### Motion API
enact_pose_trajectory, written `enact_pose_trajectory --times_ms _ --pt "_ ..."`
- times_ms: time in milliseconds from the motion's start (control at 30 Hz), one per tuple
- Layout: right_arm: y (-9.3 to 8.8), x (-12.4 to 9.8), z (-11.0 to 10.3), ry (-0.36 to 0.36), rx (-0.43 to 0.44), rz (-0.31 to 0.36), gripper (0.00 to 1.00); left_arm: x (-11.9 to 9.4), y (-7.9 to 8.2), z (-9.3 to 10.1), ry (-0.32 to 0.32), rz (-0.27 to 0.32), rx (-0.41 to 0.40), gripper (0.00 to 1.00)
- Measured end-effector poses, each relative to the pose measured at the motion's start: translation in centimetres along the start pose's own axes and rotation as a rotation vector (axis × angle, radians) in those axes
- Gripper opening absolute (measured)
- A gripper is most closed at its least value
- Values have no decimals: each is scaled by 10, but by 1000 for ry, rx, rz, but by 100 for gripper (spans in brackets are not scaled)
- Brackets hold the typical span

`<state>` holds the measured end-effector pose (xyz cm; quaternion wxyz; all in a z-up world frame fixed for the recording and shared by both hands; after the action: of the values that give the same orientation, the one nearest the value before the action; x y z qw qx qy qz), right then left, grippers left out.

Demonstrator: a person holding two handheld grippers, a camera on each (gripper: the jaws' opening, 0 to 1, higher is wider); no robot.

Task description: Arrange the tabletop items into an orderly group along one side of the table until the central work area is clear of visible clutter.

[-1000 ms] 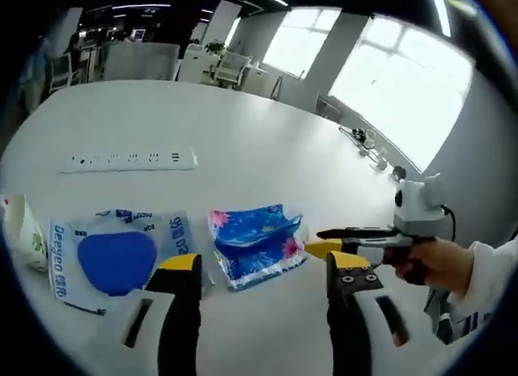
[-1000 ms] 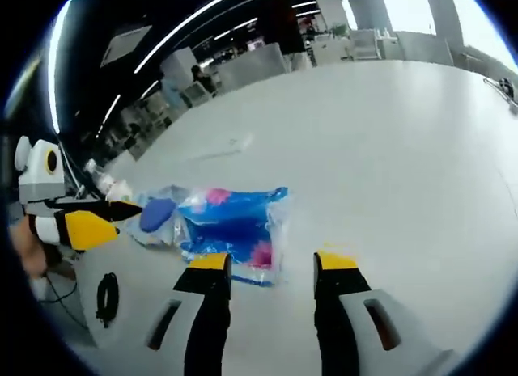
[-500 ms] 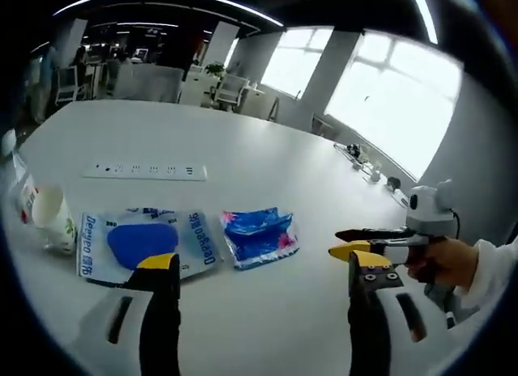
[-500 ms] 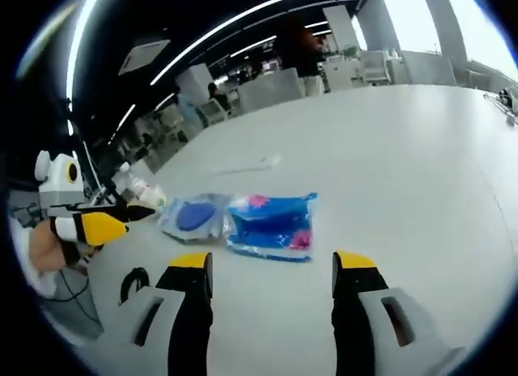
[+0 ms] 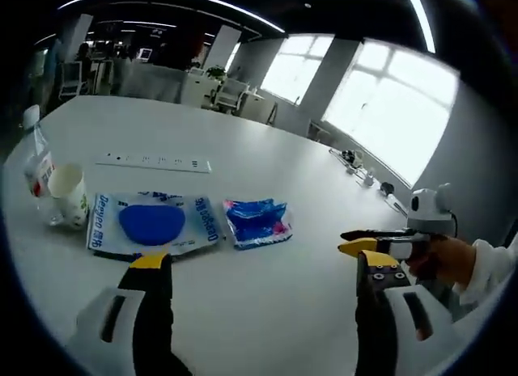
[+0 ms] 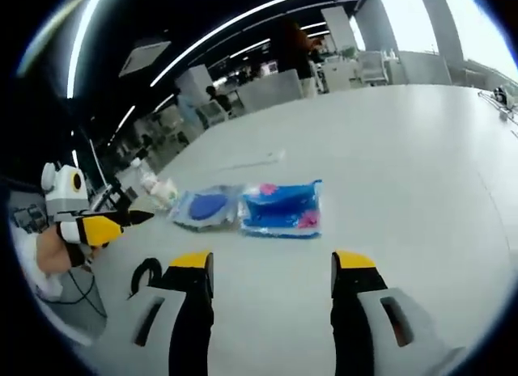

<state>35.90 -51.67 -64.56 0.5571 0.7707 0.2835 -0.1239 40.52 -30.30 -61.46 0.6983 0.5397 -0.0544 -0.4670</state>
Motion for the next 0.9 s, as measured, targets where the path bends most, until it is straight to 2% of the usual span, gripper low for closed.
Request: enact_pose_trajectory --times_ms 300,533,900 --pt "-3 -4 -10 1 3 3 56 -23 -8 -15 19 4 -10 96" --pt "-13 -9 -19 9 -7 -18 54 -47 -15 -27 38 23 -25 96" --pt "-14 -7 -30 17 -14 -25 54 -82 -24 -54 97 43 -39 96"
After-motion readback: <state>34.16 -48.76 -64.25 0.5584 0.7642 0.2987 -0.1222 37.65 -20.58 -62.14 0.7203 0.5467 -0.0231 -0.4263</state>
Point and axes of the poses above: the point that each gripper's makers call its tool centre point, and the gripper's own axes: x roughly forward along the fingers, z roughly to its right, y roughly out of its top, the point moved 5 cm from there along -x, roughly backward along the fingers, and after that the axes turned 2 degrees about z, right-handed, at the moved point
